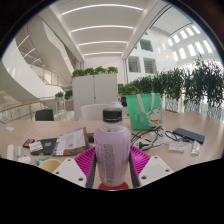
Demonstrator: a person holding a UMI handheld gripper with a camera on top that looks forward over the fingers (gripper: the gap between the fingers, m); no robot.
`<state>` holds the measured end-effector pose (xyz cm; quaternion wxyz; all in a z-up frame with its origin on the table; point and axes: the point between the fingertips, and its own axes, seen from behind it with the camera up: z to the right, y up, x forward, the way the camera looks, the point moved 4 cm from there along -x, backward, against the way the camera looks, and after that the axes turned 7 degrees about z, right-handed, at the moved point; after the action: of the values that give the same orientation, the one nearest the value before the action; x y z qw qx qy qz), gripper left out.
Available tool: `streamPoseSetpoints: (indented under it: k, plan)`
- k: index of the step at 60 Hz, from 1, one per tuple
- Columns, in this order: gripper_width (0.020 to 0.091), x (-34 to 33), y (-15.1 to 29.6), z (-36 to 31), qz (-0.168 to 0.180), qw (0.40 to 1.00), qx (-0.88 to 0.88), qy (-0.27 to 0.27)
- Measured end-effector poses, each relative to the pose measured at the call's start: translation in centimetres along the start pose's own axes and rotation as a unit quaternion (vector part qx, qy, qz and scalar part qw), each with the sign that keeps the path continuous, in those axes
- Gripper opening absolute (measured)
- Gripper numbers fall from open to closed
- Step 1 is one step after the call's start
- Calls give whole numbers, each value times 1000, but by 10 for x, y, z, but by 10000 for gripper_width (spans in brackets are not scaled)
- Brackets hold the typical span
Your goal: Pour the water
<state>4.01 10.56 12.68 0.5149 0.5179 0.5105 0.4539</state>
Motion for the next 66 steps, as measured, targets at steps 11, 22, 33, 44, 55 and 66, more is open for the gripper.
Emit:
streamPoseSetpoints:
  k: [11,22,33,44,55,66]
  plan:
    - [527,3,-46,-3,-45,999,-21,-11]
    - [529,0,-60,-1,-56,998,-11,-9]
    - [649,-14,-66,2,-106,994,10,-15]
    - [834,-58,-60,-12,-141,990,20,-11]
    - [835,-144,-24,-33,-143,990,1,-19]
    - [836,-244,15,-67,-144,989,4,-36]
